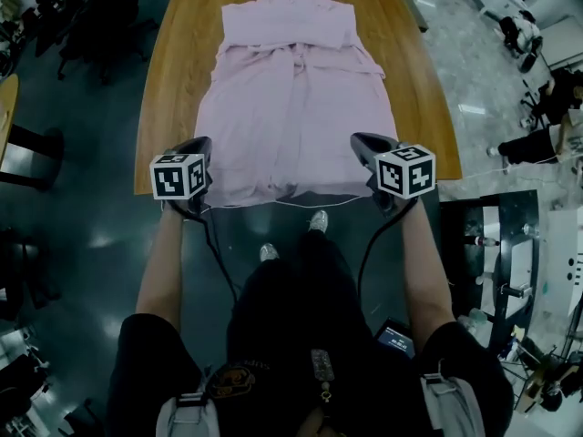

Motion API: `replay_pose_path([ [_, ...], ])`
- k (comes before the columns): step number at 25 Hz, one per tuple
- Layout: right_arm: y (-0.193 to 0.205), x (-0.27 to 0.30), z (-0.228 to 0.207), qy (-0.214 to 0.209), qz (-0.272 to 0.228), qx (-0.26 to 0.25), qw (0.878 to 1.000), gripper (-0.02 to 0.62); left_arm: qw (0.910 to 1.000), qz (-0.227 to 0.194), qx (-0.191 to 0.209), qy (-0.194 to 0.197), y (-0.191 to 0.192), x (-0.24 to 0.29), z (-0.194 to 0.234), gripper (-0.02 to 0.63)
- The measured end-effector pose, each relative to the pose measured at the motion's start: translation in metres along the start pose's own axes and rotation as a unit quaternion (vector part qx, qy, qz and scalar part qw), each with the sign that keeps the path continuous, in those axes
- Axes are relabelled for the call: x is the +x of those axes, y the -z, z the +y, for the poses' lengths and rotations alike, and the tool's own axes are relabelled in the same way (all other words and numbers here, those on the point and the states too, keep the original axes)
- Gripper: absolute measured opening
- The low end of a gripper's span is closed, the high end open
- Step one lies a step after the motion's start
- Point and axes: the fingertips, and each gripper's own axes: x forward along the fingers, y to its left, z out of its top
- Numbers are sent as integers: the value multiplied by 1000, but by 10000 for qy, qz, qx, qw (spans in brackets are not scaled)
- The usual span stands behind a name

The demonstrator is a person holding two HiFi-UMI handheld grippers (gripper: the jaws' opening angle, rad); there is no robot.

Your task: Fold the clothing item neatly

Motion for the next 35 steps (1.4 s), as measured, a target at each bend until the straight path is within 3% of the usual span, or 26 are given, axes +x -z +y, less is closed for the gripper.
replay_pose_path([
  [11, 28, -37, 12, -128, 53, -247, 9996, 18, 9976, 38, -257, -648, 44, -68, 8, 8],
  [18, 77, -73, -32, -302, 140, -167, 9993, 18, 9902, 161, -655, -1223, 82, -87, -25, 8],
  [25, 126, -75, -64, -243, 313, 4, 9992, 18, 9852, 626, -652, -1458, 132, -75, -59, 14],
  [30, 165, -68, -64, -142, 523, 121, 9985, 23, 9823, 914, -615, -1514, 164, -63, -51, 83],
  [35, 217, -49, -75, 259, 873, 192, 9957, 123, 9821, 997, -544, -1500, 203, -40, -23, 171],
])
